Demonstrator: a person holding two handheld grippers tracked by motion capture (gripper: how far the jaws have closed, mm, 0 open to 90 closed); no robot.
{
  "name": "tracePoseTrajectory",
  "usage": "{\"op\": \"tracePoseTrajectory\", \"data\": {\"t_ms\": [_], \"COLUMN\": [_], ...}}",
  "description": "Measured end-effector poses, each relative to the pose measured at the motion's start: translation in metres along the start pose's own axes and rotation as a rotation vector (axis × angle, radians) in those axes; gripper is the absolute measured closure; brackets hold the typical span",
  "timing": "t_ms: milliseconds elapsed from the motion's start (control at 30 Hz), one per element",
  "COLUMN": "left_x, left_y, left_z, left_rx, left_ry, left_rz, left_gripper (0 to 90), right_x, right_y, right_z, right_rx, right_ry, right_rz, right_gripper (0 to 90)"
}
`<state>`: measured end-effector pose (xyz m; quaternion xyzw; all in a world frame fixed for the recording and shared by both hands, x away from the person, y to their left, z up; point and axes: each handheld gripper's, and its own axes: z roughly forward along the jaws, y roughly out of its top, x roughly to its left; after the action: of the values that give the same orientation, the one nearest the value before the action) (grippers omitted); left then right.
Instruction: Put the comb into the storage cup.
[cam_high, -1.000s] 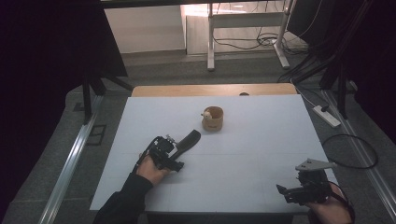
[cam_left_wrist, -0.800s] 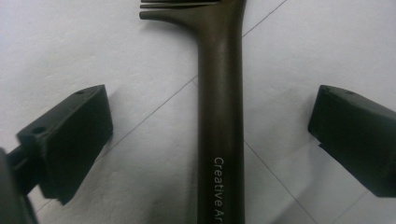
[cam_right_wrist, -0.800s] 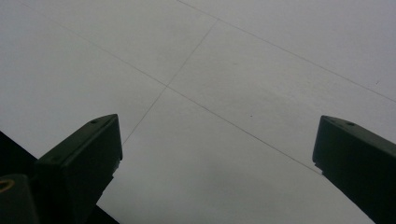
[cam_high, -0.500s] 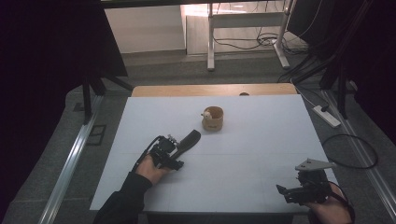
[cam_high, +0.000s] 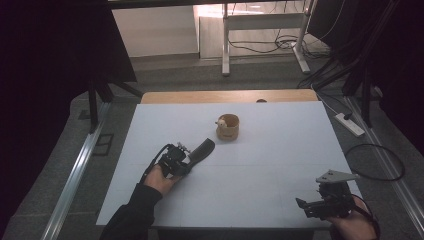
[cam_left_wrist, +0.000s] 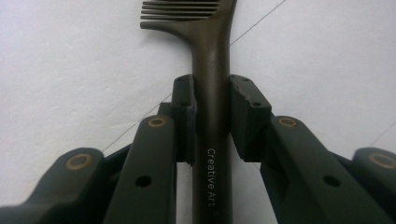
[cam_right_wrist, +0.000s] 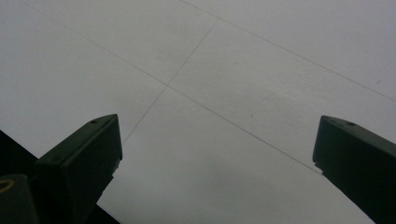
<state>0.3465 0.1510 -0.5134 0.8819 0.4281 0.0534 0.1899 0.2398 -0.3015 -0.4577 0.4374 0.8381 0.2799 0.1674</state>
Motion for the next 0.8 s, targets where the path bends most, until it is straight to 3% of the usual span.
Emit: {"op": "tracePoseTrajectory", "data": {"t_ms": [167, 433, 800], "left_x": [0.000, 0.005, 0.003], "left_y": [0.000, -0.001, -0.003], "left_z": [0.000, -0.003, -0.014], "left_rx": [-0.001, -0.021, -0.071], "left_ry": [-0.002, -0.041, -0.048], "left_rz": [-0.011, -0.043, -0.032], "left_gripper": [72.0, 72.0, 72.0], "right_x": [0.000, 0.000, 0.000], "right_y": [0.000, 0.000, 0.000], "right_z": [0.000, 0.000, 0.000], "right_rx": [0.000, -0.001, -0.001], "right_ry": [0.000, 0.003, 0.002], "right_rz": [0.000, 0.000, -0.002], "right_gripper": [1.9, 1.9, 1.9]}}
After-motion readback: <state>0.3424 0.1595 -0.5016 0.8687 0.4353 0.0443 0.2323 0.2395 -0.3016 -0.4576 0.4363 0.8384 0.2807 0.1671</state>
